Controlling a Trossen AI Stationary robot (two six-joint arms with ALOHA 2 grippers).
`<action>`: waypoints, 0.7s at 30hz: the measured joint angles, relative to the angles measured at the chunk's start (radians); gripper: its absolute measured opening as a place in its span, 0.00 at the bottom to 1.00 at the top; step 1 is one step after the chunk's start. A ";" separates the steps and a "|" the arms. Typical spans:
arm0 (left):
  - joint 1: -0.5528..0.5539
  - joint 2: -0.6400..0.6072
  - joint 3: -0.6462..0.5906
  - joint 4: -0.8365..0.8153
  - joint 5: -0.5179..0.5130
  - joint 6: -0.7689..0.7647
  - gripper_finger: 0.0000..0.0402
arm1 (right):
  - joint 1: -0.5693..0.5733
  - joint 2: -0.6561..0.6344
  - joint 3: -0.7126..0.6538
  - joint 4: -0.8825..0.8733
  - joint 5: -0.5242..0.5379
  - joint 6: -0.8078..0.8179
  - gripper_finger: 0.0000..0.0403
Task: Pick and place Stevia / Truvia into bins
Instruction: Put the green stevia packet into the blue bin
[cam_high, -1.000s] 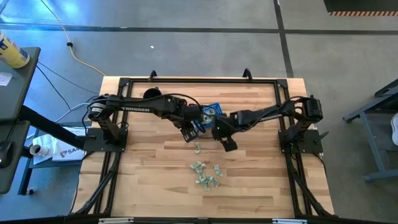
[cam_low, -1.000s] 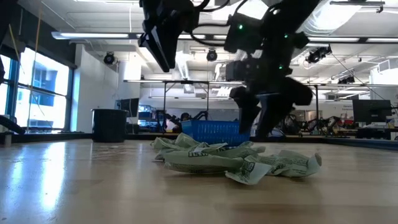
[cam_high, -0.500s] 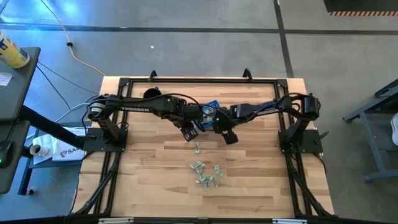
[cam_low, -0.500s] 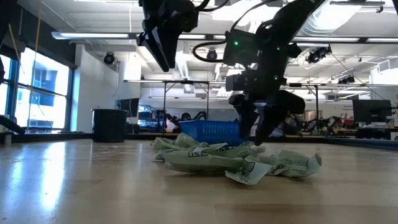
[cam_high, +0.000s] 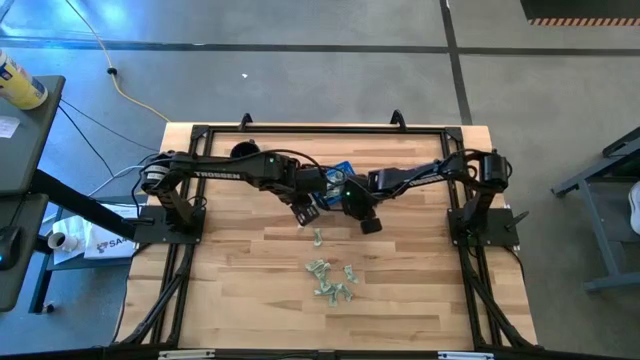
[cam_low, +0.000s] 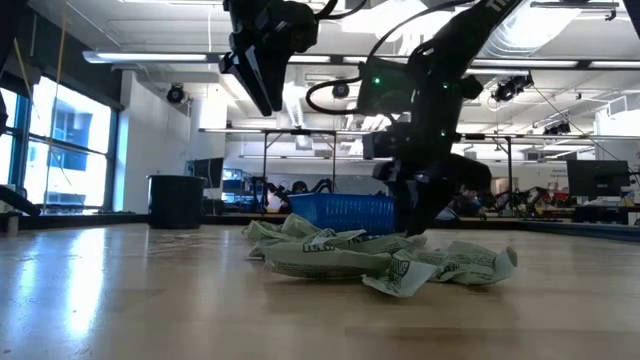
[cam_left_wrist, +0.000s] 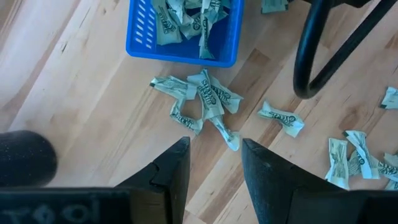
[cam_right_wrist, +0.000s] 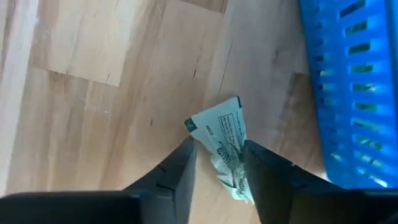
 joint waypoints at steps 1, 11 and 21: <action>0.000 0.000 0.000 -0.001 0.000 0.000 0.45 | 0.001 -0.002 0.000 -0.008 0.003 0.022 0.29; 0.000 0.000 0.000 -0.009 0.000 0.000 0.45 | 0.044 -0.176 -0.006 -0.011 -0.023 0.321 0.03; -0.021 -0.067 0.000 -0.147 -0.087 -0.023 0.45 | -0.079 -0.256 -0.006 0.176 0.007 0.410 0.04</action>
